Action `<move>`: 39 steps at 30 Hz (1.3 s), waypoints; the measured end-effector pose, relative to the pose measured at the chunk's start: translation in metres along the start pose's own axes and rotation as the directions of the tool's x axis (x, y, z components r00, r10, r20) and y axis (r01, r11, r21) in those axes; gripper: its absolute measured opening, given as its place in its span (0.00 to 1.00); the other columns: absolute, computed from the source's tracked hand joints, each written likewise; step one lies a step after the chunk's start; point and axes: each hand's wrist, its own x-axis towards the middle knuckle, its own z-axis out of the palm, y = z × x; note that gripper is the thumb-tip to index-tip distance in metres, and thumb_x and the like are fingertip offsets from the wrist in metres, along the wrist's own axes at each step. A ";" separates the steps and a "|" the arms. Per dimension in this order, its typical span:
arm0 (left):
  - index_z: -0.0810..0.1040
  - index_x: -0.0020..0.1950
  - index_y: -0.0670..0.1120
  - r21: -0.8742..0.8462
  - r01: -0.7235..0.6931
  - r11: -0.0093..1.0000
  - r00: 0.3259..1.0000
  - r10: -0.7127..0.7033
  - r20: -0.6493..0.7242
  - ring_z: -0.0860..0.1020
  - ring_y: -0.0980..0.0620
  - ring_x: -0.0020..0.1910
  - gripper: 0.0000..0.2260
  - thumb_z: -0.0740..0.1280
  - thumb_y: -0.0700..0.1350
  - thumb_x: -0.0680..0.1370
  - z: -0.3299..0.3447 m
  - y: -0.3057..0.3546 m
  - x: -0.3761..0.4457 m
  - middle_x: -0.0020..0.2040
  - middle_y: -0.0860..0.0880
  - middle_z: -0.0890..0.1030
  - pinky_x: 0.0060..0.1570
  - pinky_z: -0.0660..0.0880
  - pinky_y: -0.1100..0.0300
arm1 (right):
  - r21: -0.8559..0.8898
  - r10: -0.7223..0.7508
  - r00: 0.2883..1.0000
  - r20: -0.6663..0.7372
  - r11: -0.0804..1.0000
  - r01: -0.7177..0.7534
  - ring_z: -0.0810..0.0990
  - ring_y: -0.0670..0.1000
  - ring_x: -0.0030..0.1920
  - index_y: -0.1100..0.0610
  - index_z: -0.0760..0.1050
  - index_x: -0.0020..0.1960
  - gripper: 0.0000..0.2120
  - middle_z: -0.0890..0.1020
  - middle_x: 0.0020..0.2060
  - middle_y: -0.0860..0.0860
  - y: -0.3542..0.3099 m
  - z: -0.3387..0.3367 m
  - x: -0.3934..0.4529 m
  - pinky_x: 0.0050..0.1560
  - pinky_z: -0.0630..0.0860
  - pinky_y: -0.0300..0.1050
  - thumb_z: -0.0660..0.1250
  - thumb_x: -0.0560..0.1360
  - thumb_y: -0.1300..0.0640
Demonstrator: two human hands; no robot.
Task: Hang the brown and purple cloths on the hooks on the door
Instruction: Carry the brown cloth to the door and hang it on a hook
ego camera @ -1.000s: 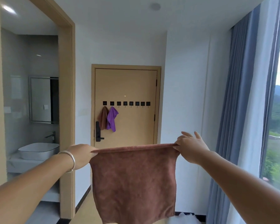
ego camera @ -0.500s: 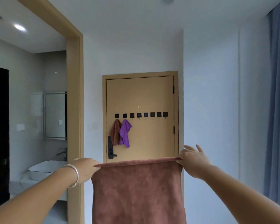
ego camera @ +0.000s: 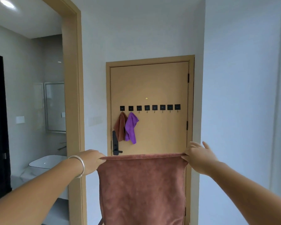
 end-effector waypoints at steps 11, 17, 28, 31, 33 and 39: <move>0.76 0.44 0.57 0.044 -0.064 0.997 0.994 0.068 -0.090 0.75 0.53 0.47 0.15 0.50 0.54 0.81 0.016 -0.087 0.178 0.47 0.55 0.78 0.48 0.68 0.56 | -0.084 0.025 0.999 -0.030 0.996 -0.028 0.58 0.51 0.75 0.43 0.73 0.64 0.15 0.74 0.64 0.44 -0.025 0.041 0.182 0.74 0.50 0.62 0.53 0.82 0.47; 0.77 0.48 0.55 0.072 -0.072 0.995 0.995 0.077 -0.070 0.76 0.52 0.49 0.16 0.50 0.53 0.81 0.027 -0.135 0.264 0.48 0.53 0.79 0.51 0.69 0.55 | -0.054 0.060 0.996 -0.063 0.997 -0.063 0.61 0.50 0.73 0.43 0.75 0.61 0.15 0.75 0.62 0.43 -0.047 0.069 0.267 0.72 0.54 0.56 0.52 0.82 0.46; 0.73 0.40 0.57 0.051 -0.080 0.995 0.996 0.082 -0.039 0.74 0.54 0.45 0.15 0.50 0.52 0.82 0.065 -0.186 0.379 0.46 0.55 0.78 0.48 0.64 0.56 | -0.019 0.070 0.997 0.023 0.997 -0.069 0.60 0.49 0.73 0.43 0.74 0.63 0.19 0.72 0.65 0.43 -0.065 0.118 0.395 0.74 0.49 0.59 0.47 0.83 0.44; 0.76 0.45 0.57 0.055 -0.063 0.996 0.997 0.065 -0.036 0.74 0.54 0.46 0.16 0.50 0.53 0.82 0.076 -0.195 0.413 0.47 0.56 0.78 0.51 0.63 0.56 | -0.019 0.053 0.998 0.033 0.998 -0.052 0.59 0.49 0.73 0.44 0.74 0.64 0.19 0.72 0.66 0.44 -0.065 0.134 0.439 0.74 0.49 0.59 0.47 0.83 0.44; 0.78 0.48 0.54 0.044 -0.037 0.998 0.998 0.039 -0.047 0.75 0.54 0.47 0.16 0.51 0.53 0.81 0.078 -0.201 0.440 0.48 0.54 0.79 0.51 0.63 0.56 | -0.013 0.042 0.999 0.021 0.999 -0.042 0.59 0.49 0.73 0.44 0.73 0.64 0.19 0.72 0.66 0.44 -0.062 0.144 0.472 0.74 0.49 0.59 0.47 0.83 0.44; 0.78 0.51 0.52 0.068 0.009 0.998 0.998 -0.005 -0.066 0.77 0.52 0.48 0.16 0.52 0.53 0.81 0.052 -0.210 0.533 0.49 0.53 0.80 0.50 0.71 0.58 | 0.043 0.041 0.998 -0.049 0.998 -0.039 0.62 0.49 0.71 0.43 0.75 0.62 0.19 0.74 0.63 0.45 -0.043 0.160 0.575 0.73 0.51 0.60 0.48 0.82 0.44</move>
